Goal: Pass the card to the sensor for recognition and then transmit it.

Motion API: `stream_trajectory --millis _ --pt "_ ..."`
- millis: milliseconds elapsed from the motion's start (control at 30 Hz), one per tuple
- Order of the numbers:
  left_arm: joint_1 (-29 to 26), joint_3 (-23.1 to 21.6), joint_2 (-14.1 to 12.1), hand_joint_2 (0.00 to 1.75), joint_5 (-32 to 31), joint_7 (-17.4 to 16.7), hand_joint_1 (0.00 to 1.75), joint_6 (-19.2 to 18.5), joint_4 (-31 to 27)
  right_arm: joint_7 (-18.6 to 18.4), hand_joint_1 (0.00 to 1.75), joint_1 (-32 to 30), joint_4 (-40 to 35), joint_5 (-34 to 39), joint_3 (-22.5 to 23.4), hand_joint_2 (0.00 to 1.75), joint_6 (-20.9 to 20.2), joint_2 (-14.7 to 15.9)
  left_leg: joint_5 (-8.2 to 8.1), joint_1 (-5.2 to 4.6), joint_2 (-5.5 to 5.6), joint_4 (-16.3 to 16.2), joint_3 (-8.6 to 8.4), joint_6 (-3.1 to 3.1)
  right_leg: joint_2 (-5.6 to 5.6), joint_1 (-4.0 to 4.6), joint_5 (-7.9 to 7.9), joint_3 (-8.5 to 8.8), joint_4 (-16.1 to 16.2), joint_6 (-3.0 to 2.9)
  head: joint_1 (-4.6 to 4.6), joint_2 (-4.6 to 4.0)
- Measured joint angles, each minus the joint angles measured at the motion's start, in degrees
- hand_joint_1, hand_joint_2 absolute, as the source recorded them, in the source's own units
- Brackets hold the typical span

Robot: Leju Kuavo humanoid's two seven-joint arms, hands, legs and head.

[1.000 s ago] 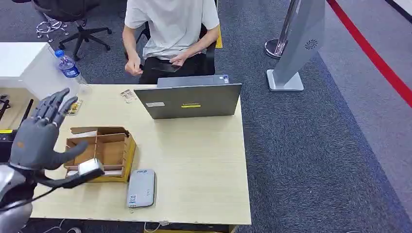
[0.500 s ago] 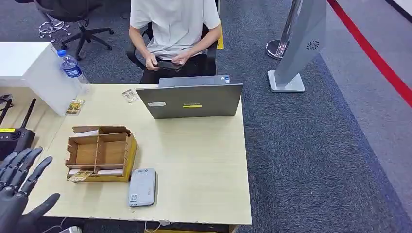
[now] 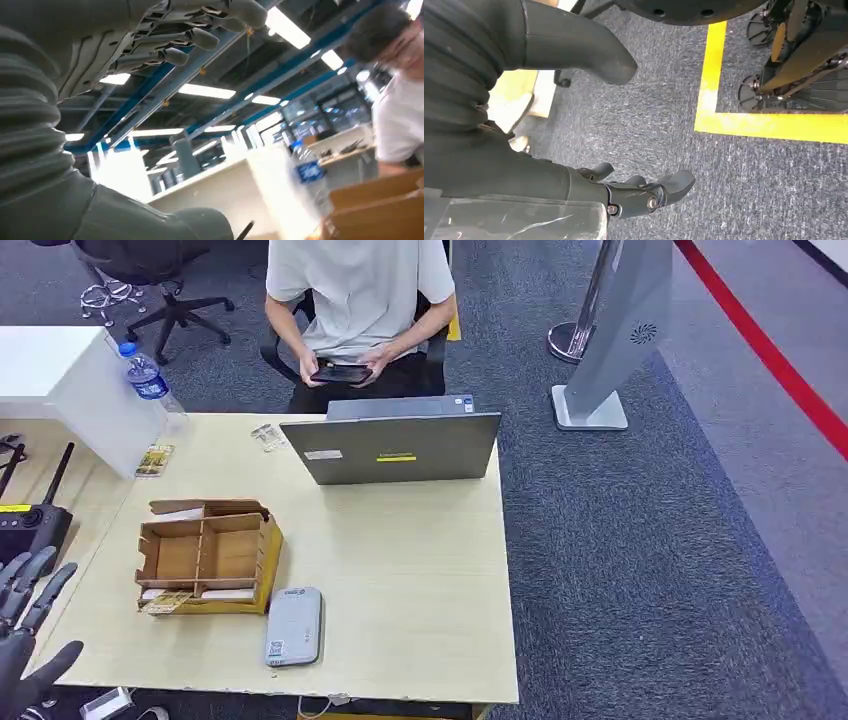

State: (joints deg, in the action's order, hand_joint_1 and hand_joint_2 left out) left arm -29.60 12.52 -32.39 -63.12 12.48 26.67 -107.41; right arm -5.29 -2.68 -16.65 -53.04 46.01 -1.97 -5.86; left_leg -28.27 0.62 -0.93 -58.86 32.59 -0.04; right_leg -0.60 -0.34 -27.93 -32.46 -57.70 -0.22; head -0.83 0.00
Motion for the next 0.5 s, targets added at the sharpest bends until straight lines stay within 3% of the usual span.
stream_trajectory --millis 233,500 --pt "5.8 -3.6 1.8 1.75 -2.3 -0.4 0.00 -0.3 7.7 0.0 0.00 0.4 0.0 -1.8 0.6 1.75 -0.4 0.0 0.01 0.00 0.06 0.0 -0.04 0.00 -0.06 0.00 0.01 0.01 0.0 0.00 0.02 0.00" --pt "14.7 -12.1 3.9 1.75 -4.9 -1.9 0.00 -0.9 15.0 0.1 0.00 0.8 0.0 -3.1 0.7 1.75 -0.5 0.0 0.03 -0.01 0.12 0.0 -0.05 0.02 -0.10 0.00 0.03 0.04 0.0 0.00 0.00 0.00"
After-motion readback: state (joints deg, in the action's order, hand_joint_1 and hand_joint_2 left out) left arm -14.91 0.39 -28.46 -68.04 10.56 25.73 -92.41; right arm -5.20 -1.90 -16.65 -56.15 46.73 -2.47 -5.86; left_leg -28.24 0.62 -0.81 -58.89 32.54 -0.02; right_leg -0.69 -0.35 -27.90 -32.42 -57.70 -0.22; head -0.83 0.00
